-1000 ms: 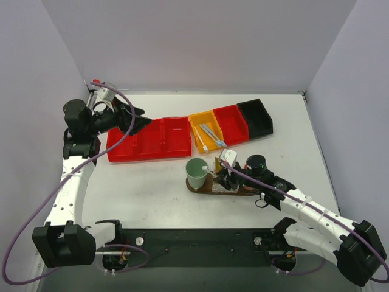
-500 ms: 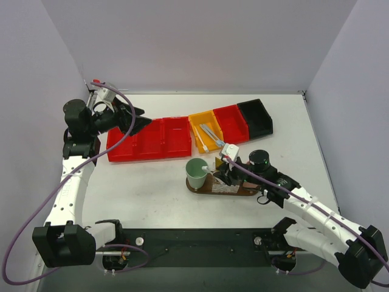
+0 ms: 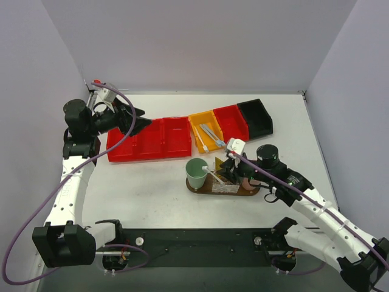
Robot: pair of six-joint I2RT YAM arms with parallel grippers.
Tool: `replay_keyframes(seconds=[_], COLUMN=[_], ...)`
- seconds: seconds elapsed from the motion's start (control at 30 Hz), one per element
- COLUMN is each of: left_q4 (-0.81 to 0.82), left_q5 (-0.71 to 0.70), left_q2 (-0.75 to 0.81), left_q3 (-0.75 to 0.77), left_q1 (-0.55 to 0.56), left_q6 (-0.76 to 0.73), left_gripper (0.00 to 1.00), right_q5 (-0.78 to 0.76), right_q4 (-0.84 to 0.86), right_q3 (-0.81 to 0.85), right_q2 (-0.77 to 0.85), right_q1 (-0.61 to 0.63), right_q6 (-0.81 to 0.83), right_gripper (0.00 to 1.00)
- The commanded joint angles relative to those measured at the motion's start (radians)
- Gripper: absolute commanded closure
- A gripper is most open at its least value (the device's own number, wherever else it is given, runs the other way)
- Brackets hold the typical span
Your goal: Prepare toiletry sets of a toothbrush and toothpaste on the tray
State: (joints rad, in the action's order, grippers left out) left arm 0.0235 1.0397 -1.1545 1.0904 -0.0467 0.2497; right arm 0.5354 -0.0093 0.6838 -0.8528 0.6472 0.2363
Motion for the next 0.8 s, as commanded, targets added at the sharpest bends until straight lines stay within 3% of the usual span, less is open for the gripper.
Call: replay_keyframes(seconds=[0.0, 0.23, 0.33, 0.5, 0.77], left_q4=[0.004, 0.003, -0.063, -0.155, -0.207], left_q5=[0.028, 0.011, -0.013, -0.026, -0.029], left_q2=[0.016, 0.010, -0.008, -0.033, -0.043], left_q3=[0.026, 0.032, 0.065, 0.092, 0.055], left_q1=[-0.005, -0.005, -0.005, -0.005, -0.005], left_q6=[-0.018, -0.033, -0.076, -0.159, -0.259], left_gripper=[0.28, 0.28, 0.28, 0.28, 0.28], right_q5=[0.019, -0.138, -0.170, -0.161, -0.150], right_q4=[-0.066, -0.081, -0.084, -0.107, -0.219], right_q3=[0.111, 0.236, 0.308, 0.462, 0.816], right_q2=[0.032, -0.008, -0.078, -0.282, -0.665], right_q1=[-0.015, -0.050, -0.098, -0.198, -0.228], right_q6=[-0.018, -0.025, -0.040, -0.063, -0.049], right_gripper=[0.75, 0.75, 0.70, 0.69, 0.70])
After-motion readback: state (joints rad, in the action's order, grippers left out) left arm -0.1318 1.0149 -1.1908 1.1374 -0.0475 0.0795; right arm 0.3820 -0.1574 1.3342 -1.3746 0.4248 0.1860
